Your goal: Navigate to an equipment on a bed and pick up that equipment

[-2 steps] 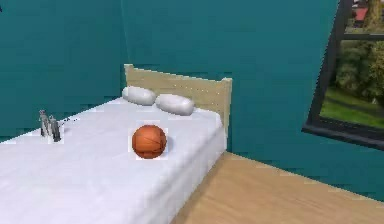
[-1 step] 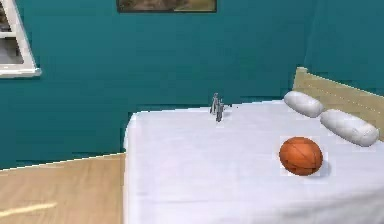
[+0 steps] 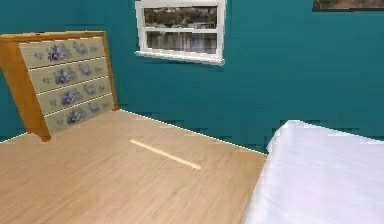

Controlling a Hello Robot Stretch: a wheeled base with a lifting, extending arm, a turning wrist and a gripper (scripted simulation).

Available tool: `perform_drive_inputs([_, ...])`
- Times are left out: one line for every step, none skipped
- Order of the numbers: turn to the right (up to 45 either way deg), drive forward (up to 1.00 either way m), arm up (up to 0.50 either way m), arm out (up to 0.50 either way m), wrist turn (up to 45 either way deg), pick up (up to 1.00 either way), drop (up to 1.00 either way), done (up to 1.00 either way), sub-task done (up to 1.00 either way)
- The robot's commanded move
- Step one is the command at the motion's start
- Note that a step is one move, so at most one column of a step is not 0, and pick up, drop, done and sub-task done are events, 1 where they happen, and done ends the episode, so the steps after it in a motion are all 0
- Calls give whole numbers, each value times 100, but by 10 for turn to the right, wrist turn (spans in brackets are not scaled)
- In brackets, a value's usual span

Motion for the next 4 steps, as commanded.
perform_drive_inputs([-120, 0, 0, 0, 0, 0, 0, 0, 0])
perform_drive_inputs([450, 0, 0, 0, 0, 0, 0, 0, 0])
perform_drive_inputs([450, 0, 0, 0, 0, 0, 0, 0, 0])
perform_drive_inputs([60, 0, 0, 0, 0, 0, 0, 0, 0])
